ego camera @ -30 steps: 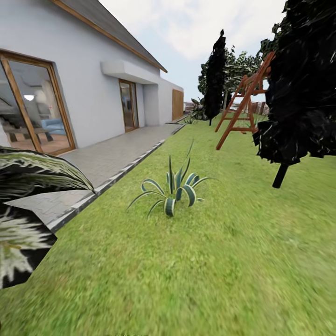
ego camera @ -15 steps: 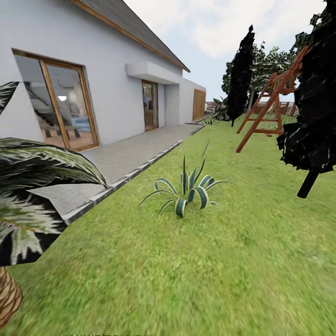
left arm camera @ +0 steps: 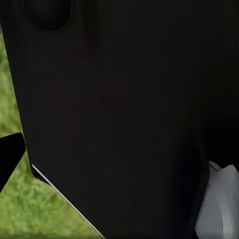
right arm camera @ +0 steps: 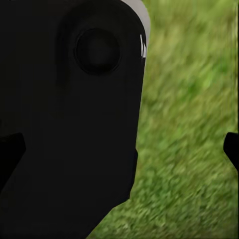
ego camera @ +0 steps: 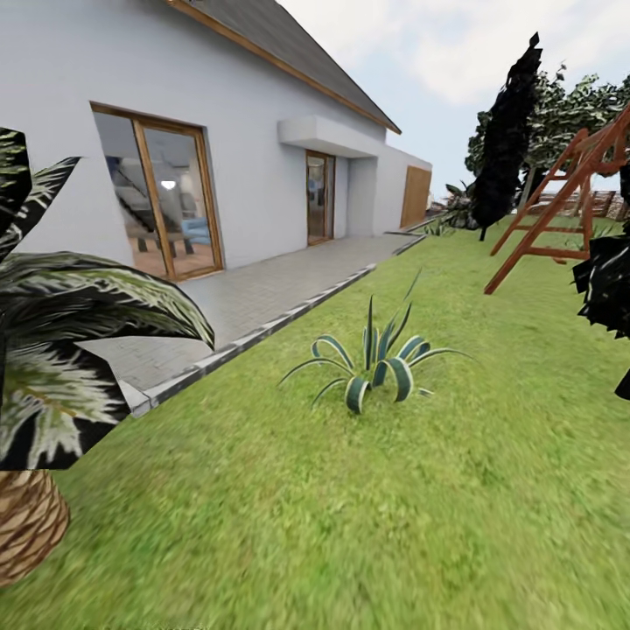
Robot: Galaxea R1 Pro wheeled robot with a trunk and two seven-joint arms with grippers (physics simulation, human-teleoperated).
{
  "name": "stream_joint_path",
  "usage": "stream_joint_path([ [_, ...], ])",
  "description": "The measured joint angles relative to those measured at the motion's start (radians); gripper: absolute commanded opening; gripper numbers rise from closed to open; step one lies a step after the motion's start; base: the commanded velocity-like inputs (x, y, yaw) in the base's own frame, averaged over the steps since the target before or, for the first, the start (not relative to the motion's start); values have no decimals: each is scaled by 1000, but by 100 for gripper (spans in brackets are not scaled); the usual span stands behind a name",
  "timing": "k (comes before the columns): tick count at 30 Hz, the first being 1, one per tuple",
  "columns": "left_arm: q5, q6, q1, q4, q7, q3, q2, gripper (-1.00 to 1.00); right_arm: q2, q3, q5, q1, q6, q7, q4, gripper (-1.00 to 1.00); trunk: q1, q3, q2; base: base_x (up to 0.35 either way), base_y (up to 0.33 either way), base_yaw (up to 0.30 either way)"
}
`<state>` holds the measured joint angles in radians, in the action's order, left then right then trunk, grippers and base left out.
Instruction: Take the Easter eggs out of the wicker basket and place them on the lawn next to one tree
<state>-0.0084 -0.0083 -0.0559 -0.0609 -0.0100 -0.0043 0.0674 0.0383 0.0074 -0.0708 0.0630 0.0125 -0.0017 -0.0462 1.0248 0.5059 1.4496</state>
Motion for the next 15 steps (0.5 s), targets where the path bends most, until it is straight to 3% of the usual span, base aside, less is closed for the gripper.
stream_joint_path([
  [15,1,0,0,0,-1,1,-1,100,2,0,0,0,0,0,0,100,0,0,0,129,-340,284],
])
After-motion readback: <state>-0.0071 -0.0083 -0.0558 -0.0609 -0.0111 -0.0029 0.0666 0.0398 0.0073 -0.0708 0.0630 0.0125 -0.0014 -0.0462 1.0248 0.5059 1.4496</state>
